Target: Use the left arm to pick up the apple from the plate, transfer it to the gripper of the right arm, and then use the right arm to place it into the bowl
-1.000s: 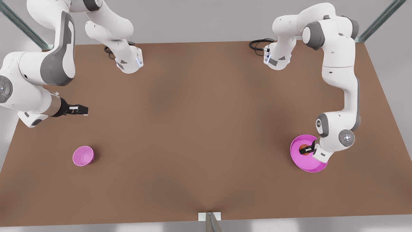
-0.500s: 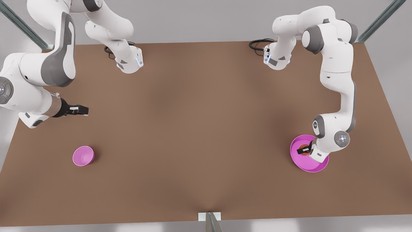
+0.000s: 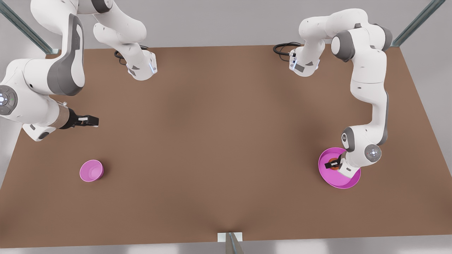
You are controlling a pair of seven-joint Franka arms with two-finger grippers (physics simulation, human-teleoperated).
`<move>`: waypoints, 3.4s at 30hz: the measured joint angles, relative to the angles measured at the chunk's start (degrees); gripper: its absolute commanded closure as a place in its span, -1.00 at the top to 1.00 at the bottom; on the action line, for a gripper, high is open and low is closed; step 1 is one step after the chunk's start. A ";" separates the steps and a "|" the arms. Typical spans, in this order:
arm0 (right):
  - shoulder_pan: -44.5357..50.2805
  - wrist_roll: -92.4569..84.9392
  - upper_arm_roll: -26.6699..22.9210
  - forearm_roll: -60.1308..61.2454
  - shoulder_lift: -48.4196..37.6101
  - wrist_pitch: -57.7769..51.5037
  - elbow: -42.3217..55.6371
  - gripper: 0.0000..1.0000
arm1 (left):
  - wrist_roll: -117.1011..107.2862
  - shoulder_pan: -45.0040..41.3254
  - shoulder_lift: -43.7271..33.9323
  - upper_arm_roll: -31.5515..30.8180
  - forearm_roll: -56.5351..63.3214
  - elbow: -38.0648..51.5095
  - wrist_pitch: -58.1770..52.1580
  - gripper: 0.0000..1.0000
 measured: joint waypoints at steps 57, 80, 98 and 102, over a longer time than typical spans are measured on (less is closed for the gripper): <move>0.38 -54.14 8.27 64.33 35.98 12.07 9.09 1.00 | -7.32 -14.83 7.48 -27.38 -49.08 33.04 -19.64 0.32; -0.17 -110.63 22.92 86.04 37.02 24.33 2.72 1.00 | 14.81 -14.84 10.21 -27.63 -56.61 33.12 -17.00 0.32; 1.20 -126.91 25.71 91.39 34.93 32.59 -2.72 1.00 | 21.36 -15.56 10.51 -28.07 -58.55 33.13 -13.78 0.33; 1.22 -128.87 26.64 91.70 34.99 33.50 -2.72 1.00 | 21.75 -15.80 10.51 -28.09 -59.89 33.12 -13.33 0.35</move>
